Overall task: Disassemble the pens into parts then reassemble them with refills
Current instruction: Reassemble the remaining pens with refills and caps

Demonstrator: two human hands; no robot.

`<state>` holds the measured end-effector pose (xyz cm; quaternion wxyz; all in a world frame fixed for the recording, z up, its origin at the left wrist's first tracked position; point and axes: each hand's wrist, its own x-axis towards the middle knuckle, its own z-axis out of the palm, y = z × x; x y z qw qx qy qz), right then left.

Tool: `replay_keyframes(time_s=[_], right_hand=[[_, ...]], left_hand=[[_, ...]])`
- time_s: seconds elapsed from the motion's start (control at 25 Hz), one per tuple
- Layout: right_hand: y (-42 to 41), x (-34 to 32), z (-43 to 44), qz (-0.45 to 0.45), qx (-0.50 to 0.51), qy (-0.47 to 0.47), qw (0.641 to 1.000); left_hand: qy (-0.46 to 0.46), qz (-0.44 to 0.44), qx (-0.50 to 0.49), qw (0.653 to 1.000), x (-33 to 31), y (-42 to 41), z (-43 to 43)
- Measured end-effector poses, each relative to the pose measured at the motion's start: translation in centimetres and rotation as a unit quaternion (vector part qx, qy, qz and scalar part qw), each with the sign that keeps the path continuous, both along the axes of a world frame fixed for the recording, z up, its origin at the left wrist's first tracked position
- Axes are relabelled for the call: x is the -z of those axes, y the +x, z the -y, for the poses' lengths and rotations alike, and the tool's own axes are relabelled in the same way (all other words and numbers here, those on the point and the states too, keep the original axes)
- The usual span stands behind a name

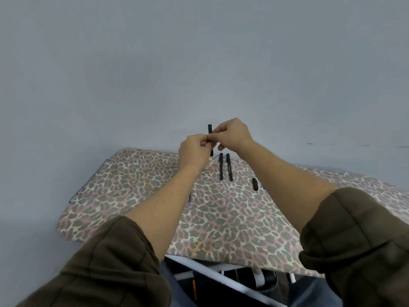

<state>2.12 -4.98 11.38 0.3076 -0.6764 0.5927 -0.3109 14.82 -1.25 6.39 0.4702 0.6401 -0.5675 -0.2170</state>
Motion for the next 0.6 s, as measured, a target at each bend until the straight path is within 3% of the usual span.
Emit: replay_keyframes(time_s=[0.44, 0.6], right_hand=[[5.4, 0.1, -2.3, 0.038, -0.005, -0.012, 0.999], [6.5, 3.0, -1.1, -0.075, 0.028, 0.041, 0.996]], left_hand=[[-0.044, 0.028, -0.074, 0.996, -0.6, 5.5, -2.3], [-0.042, 0.029, -0.088, 0.995, 0.6, 7.2, -2.3]])
